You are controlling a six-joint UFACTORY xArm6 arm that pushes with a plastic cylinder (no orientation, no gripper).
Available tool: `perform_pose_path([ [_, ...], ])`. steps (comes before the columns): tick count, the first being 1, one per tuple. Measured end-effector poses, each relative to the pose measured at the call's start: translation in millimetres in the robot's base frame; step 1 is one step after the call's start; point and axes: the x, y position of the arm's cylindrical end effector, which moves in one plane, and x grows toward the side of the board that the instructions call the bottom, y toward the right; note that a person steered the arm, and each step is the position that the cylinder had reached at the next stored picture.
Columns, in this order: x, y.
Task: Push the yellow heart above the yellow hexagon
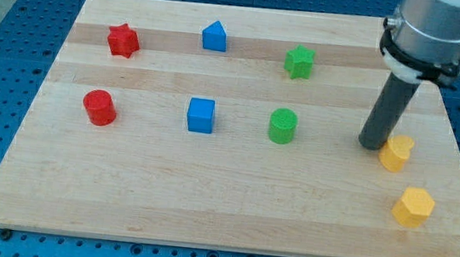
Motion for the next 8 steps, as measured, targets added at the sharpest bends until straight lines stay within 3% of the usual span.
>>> perform_pose_path([
  [1, 4.0, 0.0],
  [2, -57.5, 0.0],
  [3, -58.1, 28.1],
  [8, -3.8, 39.8],
])
